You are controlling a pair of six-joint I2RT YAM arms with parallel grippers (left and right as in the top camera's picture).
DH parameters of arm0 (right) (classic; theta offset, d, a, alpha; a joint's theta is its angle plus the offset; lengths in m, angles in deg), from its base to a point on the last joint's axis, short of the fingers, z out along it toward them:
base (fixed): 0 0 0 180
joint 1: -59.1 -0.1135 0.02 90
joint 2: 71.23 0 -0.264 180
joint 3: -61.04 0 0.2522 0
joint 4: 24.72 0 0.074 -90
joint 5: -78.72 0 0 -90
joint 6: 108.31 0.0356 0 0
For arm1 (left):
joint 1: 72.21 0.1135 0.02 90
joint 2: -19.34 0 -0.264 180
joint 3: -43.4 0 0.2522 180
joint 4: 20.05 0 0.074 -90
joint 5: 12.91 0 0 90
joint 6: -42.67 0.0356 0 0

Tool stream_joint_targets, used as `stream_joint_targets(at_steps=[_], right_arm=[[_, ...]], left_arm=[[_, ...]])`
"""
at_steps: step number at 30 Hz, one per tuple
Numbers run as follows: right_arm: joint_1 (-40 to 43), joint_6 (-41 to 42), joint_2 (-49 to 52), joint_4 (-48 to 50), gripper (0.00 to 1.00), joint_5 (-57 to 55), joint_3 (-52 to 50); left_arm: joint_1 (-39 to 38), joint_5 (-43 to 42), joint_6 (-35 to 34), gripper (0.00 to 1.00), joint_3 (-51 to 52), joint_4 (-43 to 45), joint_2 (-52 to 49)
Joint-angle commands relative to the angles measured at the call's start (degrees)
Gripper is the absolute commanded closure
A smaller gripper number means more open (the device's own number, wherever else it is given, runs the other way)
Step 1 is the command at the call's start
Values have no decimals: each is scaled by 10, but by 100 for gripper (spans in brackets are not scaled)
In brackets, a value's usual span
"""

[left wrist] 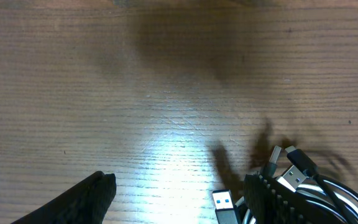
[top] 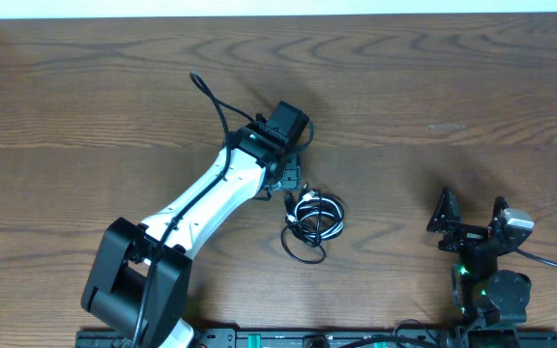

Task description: Untangle cables

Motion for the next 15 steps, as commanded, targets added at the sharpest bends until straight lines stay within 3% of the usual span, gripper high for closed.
stream_joint_targets(at_steps=[1,15], right_arm=[[-7,1,-2,-2,1,0,0],[-7,1,-2,-2,1,0,0]], left_arm=[[1,9,-7,28,5,-1,-6],[1,10,-7,28,5,2,-6]])
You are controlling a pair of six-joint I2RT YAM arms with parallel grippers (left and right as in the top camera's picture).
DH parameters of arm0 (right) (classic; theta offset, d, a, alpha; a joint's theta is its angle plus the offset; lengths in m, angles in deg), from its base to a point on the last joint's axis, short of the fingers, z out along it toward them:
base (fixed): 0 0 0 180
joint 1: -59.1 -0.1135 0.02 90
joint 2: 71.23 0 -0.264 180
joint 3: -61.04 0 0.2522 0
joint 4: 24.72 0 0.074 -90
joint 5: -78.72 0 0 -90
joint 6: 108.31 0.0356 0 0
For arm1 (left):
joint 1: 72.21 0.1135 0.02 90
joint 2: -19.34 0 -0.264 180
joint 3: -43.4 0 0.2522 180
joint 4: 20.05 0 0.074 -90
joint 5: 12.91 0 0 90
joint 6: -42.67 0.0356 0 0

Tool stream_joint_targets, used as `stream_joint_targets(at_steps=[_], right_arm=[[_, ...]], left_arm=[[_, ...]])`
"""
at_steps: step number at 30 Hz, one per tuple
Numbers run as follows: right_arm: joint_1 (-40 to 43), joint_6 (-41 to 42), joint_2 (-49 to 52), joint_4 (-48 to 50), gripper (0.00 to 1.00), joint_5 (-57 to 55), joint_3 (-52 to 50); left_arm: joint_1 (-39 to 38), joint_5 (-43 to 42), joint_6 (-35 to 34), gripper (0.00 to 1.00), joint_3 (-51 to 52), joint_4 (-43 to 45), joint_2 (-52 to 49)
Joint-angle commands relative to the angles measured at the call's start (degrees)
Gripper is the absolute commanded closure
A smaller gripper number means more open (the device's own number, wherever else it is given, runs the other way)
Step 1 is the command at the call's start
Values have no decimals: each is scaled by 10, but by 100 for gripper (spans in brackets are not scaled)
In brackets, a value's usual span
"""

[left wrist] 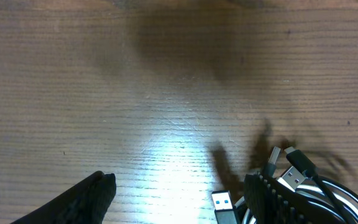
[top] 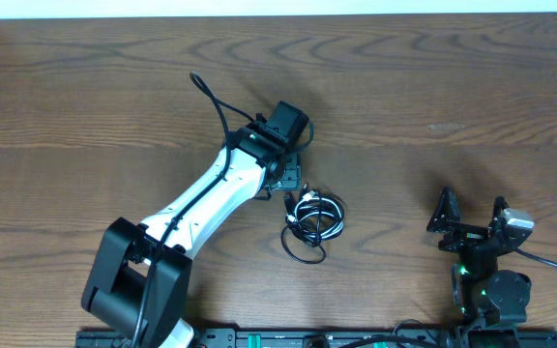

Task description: Untangle cables

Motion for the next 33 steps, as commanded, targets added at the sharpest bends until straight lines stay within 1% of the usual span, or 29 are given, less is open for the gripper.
stream_joint_targets(at_steps=[1,13,14,16,17,31,32,33], right_arm=[[-7,1,-2,-2,1,0,0],[-7,1,-2,-2,1,0,0],[-7,1,-2,-2,1,0,0],[-7,1,-2,-2,1,0,0],[-7,1,-2,-2,1,0,0],[-7,1,-2,-2,1,0,0],[-7,1,-2,-2,1,0,0],[-7,1,-2,-2,1,0,0]], left_arm=[[1,10,-7,27,5,0,-6],[1,10,-7,27,5,0,-6],[1,10,-7,25,5,0,-6],[1,10,-7,20,5,0,-6],[1,10,-7,19,5,0,-6],[1,9,-7,20,5,1,-6],[1,9,-8,28,5,1,-6],[1,9,-8,47,5,1,-6]])
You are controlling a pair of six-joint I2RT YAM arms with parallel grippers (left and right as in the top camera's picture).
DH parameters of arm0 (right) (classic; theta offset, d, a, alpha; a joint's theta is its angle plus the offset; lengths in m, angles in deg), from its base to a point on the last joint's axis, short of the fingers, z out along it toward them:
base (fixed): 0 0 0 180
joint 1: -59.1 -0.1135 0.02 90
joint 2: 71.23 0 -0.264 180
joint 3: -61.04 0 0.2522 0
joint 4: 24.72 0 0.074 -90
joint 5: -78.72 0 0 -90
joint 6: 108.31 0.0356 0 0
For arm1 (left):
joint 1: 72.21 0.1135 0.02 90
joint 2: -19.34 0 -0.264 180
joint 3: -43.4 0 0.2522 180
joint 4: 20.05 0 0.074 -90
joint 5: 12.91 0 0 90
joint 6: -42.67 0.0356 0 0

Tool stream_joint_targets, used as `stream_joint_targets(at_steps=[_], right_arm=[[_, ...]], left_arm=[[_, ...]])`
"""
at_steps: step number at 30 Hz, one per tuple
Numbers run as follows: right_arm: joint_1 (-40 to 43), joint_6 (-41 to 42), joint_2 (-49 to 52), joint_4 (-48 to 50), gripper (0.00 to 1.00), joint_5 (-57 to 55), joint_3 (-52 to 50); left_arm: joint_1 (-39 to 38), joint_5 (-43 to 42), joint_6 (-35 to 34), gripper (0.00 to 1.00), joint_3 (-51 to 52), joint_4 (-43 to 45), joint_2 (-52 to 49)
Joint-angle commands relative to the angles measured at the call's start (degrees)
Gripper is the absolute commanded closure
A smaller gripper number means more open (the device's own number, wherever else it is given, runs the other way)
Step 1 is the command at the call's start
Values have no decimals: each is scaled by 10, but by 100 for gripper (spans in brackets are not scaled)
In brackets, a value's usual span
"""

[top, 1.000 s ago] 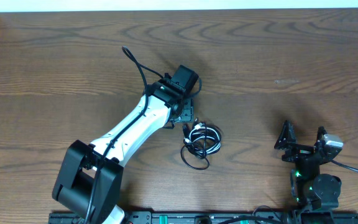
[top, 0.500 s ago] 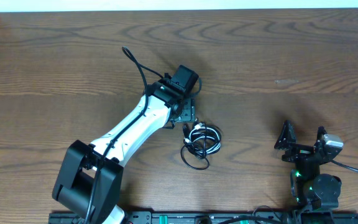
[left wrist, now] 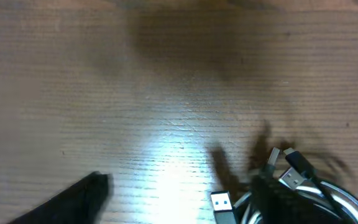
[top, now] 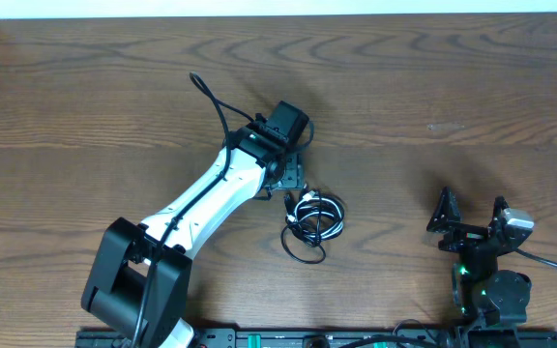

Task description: Untangle cables

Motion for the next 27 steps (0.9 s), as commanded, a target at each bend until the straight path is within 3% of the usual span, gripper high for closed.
stream_joint_targets(at_steps=[1,3,4,8,9,11,13,27], right_arm=[[-7,1,-2,-2,1,0,0],[-7,1,-2,-2,1,0,0],[-7,1,-2,-2,1,0,0],[-7,1,-2,-2,1,0,0],[-7,1,-2,-2,1,0,0],[-7,1,-2,-2,1,0,0],[-7,1,-2,-2,1,0,0],[-7,1,-2,-2,1,0,0]], left_arm=[[1,9,1,63,5,0,-6],[1,9,-1,85,5,0,-6],[1,6,-5,91,5,0,-6],[1,-48,-5,92,5,0,-6],[1,-61,-5,83,5,-1,-6],[1,-68,-6,55,5,-4,-6],[1,-68,-13,41,5,-11,-6],[-12,-81,-76,36,17,-16,-6]])
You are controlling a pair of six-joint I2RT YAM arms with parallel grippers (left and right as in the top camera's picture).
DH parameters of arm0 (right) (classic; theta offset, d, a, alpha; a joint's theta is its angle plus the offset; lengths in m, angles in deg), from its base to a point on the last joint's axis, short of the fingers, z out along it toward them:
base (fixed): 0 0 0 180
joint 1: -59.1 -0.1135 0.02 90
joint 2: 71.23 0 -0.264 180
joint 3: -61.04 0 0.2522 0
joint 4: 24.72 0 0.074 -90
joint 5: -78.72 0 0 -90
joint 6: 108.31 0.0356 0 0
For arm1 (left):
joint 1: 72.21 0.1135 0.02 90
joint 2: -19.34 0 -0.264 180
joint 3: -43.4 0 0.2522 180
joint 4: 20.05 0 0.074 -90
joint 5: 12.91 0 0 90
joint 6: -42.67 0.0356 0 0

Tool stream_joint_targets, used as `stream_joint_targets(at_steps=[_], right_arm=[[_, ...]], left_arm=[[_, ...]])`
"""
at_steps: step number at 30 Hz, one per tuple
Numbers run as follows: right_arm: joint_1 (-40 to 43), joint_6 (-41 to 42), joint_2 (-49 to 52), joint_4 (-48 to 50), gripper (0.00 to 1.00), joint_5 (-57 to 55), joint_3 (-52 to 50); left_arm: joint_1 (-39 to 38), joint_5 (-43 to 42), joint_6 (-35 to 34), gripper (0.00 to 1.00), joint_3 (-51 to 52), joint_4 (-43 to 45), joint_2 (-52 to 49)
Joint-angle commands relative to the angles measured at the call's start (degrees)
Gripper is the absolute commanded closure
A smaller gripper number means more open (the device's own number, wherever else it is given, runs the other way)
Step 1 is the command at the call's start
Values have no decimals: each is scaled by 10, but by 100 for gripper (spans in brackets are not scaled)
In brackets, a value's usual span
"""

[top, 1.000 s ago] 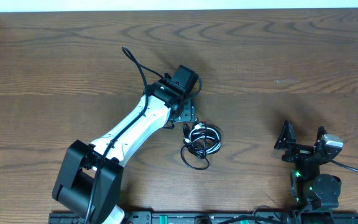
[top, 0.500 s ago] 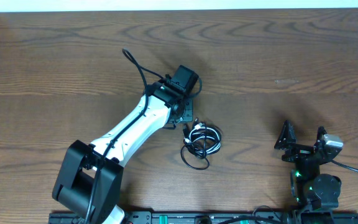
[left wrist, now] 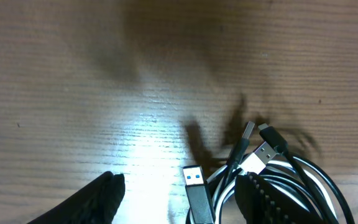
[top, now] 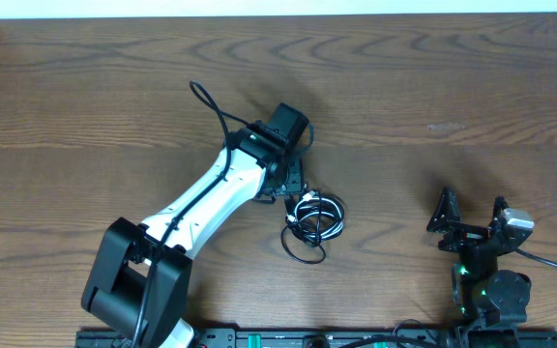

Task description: Untangle cables

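A small tangle of black and white cables [top: 314, 218] lies on the wooden table near its middle; the left wrist view shows the coil [left wrist: 278, 186] with a blue-tipped USB plug [left wrist: 197, 188] and two smaller plugs sticking out. My left gripper [top: 291, 184] hangs open just above the tangle's upper left edge, the USB plug between its black fingers [left wrist: 98, 199]. My right gripper [top: 470, 215] rests open at the right front, far from the cables.
The left arm's own black cable [top: 211, 101] loops over the table behind the arm. A pale wall edge [top: 278, 8] bounds the far side of the table.
My left gripper has shifted a little toward the tangle. In the wrist view the USB plug and coil now sit further left and higher, between the fingers. The right arm is unchanged.
At all three earlier moments my left gripper hovered open beside the tangle's upper left, the plugs at the lower right of its view, barely changing. Now it stands closer over the plugs. The cables have not moved and the right arm stayed parked.
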Motion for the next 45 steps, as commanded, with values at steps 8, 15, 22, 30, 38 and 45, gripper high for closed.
stream_joint_targets(at_steps=[8,15,22,30,38,45], right_arm=[[-7,1,-2,-2,1,0,0],[-7,1,-2,-2,1,0,0],[-7,1,-2,-2,1,0,0],[-7,1,-2,-2,1,0,0],[-7,1,-2,-2,1,0,0],[-7,1,-2,-2,1,0,0]], left_arm=[[-36,-22,-55,36,17,-35,-7],[-74,-22,-104,36,28,-49,-7],[-116,-21,-113,35,50,-56,-7],[-126,-21,-133,30,81,-24,-7],[-126,-21,-133,29,81,4,-7],[-126,-17,-117,36,81,45,-7]])
